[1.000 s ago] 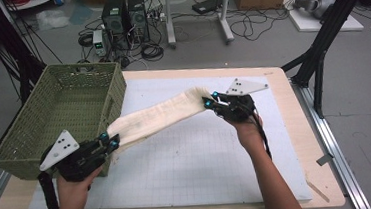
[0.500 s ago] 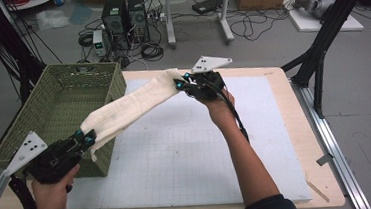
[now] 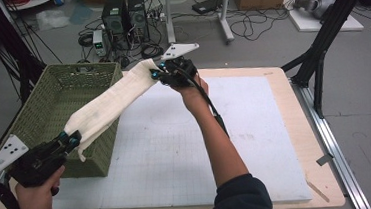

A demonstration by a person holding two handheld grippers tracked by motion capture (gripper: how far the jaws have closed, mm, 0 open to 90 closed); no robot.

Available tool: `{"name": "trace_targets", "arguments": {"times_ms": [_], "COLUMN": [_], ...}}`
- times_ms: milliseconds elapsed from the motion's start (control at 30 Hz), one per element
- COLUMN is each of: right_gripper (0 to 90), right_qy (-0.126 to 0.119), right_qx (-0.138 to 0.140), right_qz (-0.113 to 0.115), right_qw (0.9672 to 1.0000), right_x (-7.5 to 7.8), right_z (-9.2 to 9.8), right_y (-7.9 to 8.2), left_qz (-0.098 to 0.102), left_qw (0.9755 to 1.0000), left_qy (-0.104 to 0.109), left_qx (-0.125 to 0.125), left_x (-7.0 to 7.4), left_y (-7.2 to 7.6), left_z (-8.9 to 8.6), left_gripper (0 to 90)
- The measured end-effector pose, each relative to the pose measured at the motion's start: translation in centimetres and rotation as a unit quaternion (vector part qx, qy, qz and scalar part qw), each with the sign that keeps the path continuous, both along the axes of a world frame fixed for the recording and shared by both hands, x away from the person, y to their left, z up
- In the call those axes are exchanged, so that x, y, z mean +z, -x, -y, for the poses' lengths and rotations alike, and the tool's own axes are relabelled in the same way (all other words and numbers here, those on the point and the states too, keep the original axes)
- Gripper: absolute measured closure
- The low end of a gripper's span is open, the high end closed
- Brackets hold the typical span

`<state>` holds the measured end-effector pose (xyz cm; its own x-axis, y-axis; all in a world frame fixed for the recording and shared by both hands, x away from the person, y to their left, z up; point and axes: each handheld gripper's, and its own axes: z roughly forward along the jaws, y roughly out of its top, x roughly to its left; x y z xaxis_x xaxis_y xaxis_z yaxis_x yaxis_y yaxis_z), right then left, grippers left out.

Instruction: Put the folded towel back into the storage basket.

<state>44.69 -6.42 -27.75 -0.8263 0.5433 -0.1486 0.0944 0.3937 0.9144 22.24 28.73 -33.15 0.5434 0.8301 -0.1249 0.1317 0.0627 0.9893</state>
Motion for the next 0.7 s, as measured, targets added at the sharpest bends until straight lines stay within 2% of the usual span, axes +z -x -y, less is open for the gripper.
{"name": "trace_targets", "arguments": {"times_ms": [200, 333, 500, 700], "right_gripper": [80.1, 80.1, 80.1, 80.1], "right_qy": [0.009, 0.003, -0.001, 0.007], "right_qx": [0.009, 0.015, 0.018, 0.023], "right_qz": [-0.003, 0.001, 0.003, 0.004], "right_qw": [0.9999, 0.9999, 0.9998, 0.9997], "right_x": [0.3, 1.1, 1.6, 2.0], "right_z": [-2.8, -4.7, -6.7, -9.1], "right_y": [-0.9, -1.4, -2.0, -2.7], "left_qz": [0.001, 0.001, 0.0, -0.001], "left_qw": [0.9998, 0.9994, 0.9988, 0.9978], "left_qy": [0.006, 0.011, 0.008, 0.015], "left_qx": [0.018, 0.032, 0.047, 0.064], "left_x": [0.0, -0.2, -0.5, -0.6], "left_y": [0.5, 0.8, 1.1, 1.4], "left_z": [-1.4, -2.1, -2.8, -3.5], "left_gripper": [80.8, 80.8, 80.8, 80.7]}}
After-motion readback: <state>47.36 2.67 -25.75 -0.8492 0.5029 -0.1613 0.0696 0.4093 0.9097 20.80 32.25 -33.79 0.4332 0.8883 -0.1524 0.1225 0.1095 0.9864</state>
